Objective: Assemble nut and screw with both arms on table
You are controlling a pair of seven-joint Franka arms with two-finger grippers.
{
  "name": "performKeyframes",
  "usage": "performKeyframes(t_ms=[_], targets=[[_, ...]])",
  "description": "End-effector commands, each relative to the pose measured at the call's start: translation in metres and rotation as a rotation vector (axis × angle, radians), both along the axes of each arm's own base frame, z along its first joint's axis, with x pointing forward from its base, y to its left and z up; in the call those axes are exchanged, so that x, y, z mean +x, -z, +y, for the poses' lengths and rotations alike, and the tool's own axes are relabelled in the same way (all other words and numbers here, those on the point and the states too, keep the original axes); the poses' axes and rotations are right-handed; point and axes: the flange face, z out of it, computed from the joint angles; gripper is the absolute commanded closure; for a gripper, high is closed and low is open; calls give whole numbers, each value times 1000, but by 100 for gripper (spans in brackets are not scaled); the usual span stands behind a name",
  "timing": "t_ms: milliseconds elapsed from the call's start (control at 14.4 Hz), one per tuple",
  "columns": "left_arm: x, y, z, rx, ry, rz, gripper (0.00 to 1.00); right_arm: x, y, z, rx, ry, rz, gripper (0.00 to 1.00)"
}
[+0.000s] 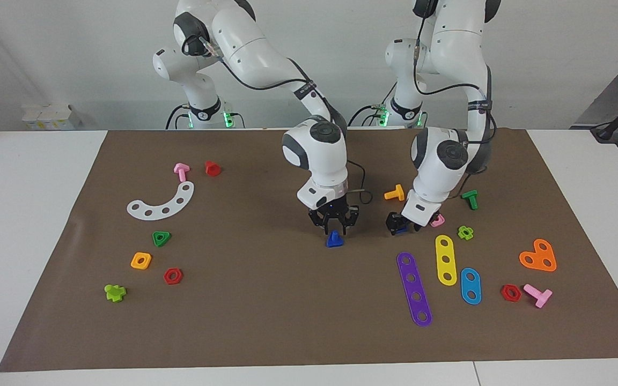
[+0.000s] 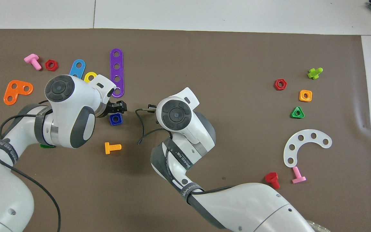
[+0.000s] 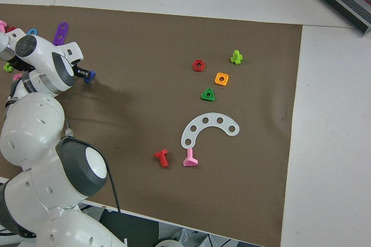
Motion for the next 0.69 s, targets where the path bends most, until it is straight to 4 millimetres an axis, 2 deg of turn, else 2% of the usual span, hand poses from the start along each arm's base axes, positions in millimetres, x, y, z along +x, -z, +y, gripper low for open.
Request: performKeyframes(t_ms=[0,139,277,624], targets=[[-9,6,-1,0,-5,10,23,21,-56,-43,-7,69,-40,0],[-13,9,-4,3,4,22,28,38,-108,-100,-32,89,-35,0],[-15,10,-4,7,7,37,32,47,-143,-153,-79,41,-14,0],[-19,11,-8,13,19,57,57,39,-195,-273,-169,-23,123,0]])
